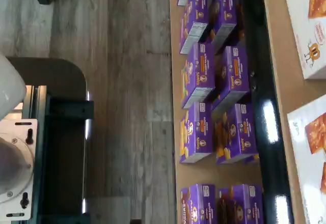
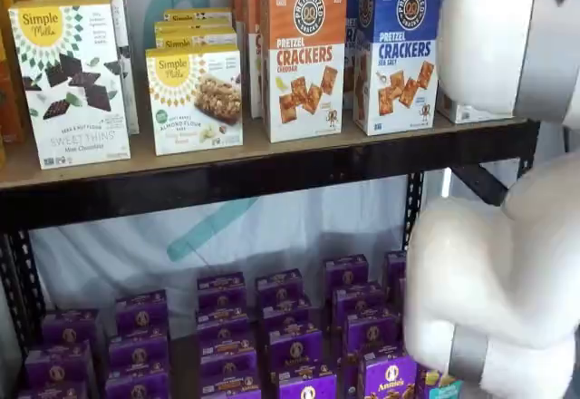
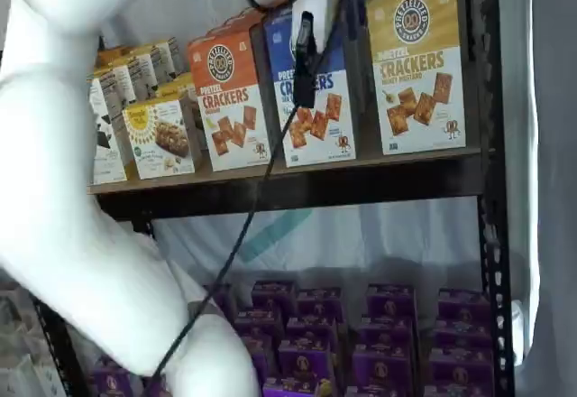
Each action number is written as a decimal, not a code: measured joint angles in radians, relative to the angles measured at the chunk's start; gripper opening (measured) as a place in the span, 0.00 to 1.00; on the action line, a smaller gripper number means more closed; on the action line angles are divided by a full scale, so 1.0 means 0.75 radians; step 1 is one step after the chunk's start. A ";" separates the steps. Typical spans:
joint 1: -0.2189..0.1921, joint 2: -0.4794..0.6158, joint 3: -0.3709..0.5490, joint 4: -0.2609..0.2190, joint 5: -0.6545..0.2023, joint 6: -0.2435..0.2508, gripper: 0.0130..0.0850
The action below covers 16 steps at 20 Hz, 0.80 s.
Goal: Retrieve the yellow and white box located on the top shelf, the sixth one from the left
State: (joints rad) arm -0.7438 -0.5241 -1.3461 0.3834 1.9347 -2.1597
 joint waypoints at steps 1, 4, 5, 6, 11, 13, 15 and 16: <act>0.016 0.001 -0.002 -0.026 -0.003 0.002 1.00; 0.081 0.000 0.019 -0.131 -0.035 0.013 1.00; 0.084 0.000 0.026 -0.135 -0.041 0.013 1.00; 0.085 0.000 0.035 -0.134 -0.048 0.013 1.00; 0.045 -0.017 0.071 -0.076 -0.112 -0.010 1.00; 0.011 -0.021 0.077 -0.028 -0.139 -0.027 1.00; -0.041 -0.007 0.057 0.039 -0.146 -0.048 1.00; -0.066 0.004 0.040 0.071 -0.141 -0.056 1.00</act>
State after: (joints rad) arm -0.7932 -0.5213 -1.3161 0.4367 1.8288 -2.2019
